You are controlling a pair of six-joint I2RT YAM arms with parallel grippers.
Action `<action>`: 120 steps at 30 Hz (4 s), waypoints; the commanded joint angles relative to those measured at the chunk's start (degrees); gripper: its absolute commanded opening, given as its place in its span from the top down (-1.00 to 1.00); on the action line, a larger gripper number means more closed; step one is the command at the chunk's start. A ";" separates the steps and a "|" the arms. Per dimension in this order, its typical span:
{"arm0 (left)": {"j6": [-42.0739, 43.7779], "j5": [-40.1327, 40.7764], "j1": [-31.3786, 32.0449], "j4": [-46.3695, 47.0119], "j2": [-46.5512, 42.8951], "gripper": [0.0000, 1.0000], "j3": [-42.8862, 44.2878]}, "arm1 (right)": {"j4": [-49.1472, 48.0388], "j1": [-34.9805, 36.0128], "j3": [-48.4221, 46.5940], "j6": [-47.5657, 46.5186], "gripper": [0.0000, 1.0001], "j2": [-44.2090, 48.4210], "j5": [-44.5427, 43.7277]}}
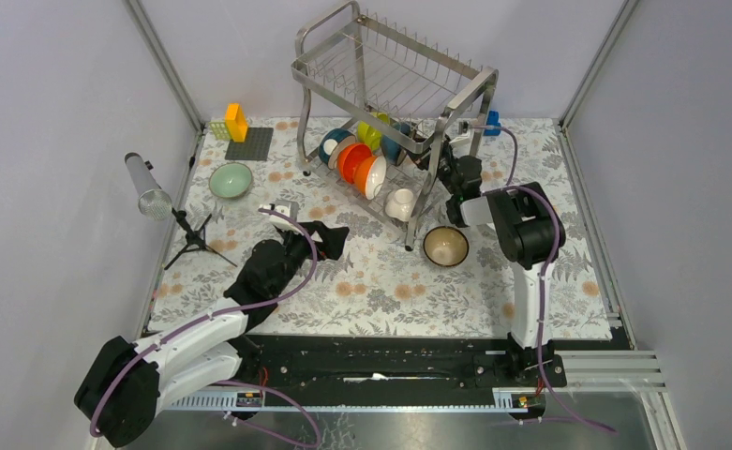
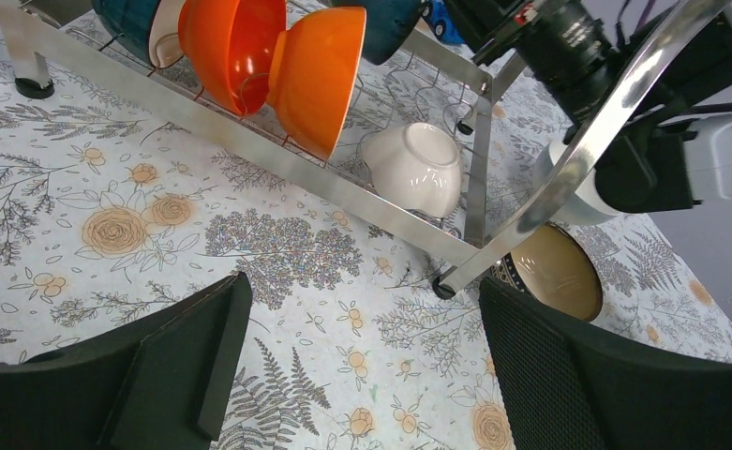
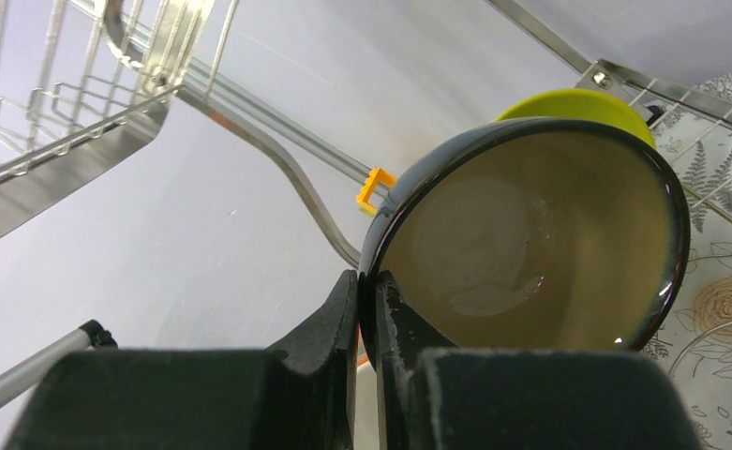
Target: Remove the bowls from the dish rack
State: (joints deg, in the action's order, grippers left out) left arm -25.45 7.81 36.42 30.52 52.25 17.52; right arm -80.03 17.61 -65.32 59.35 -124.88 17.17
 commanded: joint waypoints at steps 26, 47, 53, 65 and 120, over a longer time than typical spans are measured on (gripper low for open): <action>-9.87 -7.30 0.16 -3.72 -10.39 -0.97 5.66 | 48.07 -0.82 24.59 -25.42 1.00 58.08 -22.42; -22.39 -10.57 0.09 -25.51 -31.71 -0.97 25.34 | 111.27 -0.86 -4.42 -44.15 1.00 46.48 -40.95; -16.20 -5.84 0.14 -37.95 -28.84 -0.97 30.28 | 113.08 -1.39 -10.04 -46.31 1.00 40.21 -47.18; -16.37 -6.98 0.14 -39.30 -18.38 -0.98 24.72 | 114.86 -2.89 -14.93 -49.17 1.00 28.38 -43.41; -20.81 -2.86 0.14 -32.77 1.70 -0.98 19.13 | 111.30 -2.51 -7.91 -49.88 0.65 27.21 -41.13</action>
State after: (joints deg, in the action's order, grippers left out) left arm -46.22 3.57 36.45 -5.17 53.54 36.01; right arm 32.62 15.00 -75.02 8.78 -101.10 -23.49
